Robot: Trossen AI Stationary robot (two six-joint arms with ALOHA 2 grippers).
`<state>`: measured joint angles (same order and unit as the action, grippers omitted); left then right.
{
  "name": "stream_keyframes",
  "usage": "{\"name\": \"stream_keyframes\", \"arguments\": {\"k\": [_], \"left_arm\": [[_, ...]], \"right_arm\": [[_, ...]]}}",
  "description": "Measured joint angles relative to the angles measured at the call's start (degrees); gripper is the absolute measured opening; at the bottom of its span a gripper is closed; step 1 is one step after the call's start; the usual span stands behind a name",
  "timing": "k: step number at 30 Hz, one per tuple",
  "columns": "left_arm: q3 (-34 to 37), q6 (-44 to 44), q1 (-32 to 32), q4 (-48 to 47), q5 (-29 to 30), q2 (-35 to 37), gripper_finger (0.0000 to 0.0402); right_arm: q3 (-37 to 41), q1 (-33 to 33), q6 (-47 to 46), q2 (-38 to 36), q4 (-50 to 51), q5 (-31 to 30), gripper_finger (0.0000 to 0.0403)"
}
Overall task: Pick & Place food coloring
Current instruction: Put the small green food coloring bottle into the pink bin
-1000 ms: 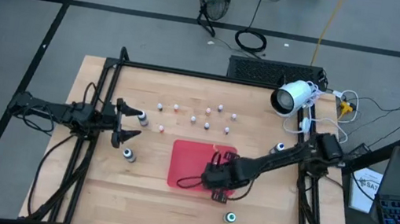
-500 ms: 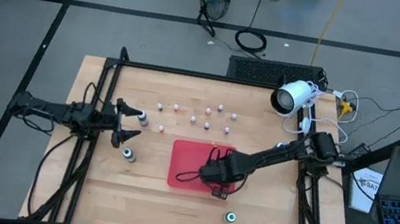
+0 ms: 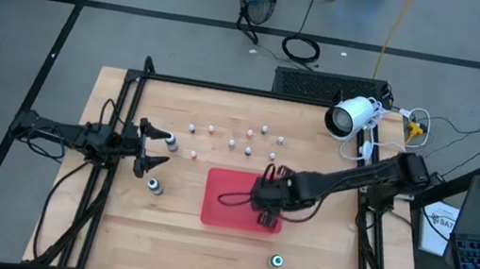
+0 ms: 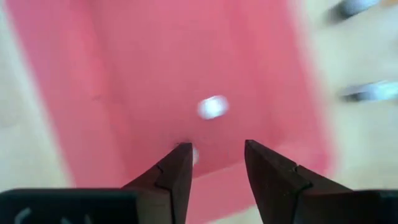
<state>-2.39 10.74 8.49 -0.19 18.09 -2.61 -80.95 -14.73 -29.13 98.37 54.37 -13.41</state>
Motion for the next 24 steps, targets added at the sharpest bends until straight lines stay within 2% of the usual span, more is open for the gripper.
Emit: {"name": "stream_keyframes", "arguments": {"k": [3,9,13,17,24], "left_arm": [[0.0,0.0,0.0,0.0,0.0,0.0,0.0392],[0.0,0.0,0.0,0.0,0.0,0.0,0.0392],[0.0,0.0,0.0,0.0,0.0,0.0,0.0392],[0.0,0.0,0.0,0.0,0.0,0.0,0.0392],[0.0,0.0,0.0,0.1,0.0,0.0,0.0392]], "right_arm": [[0.0,2.8,2.6,-2.8,2.3,-3.3,0.0139],[0.0,11.9,7.0,-5.0,4.0,-2.7,0.0155],[0.0,16.4,12.4,-2.8,1.8,0.0,0.0187],[0.1,19.2,18.7,0.0,-0.3,-0.1,0.0216],[0.1,24.6,22.8,3.6,-2.9,1.1,0.0231]]}}
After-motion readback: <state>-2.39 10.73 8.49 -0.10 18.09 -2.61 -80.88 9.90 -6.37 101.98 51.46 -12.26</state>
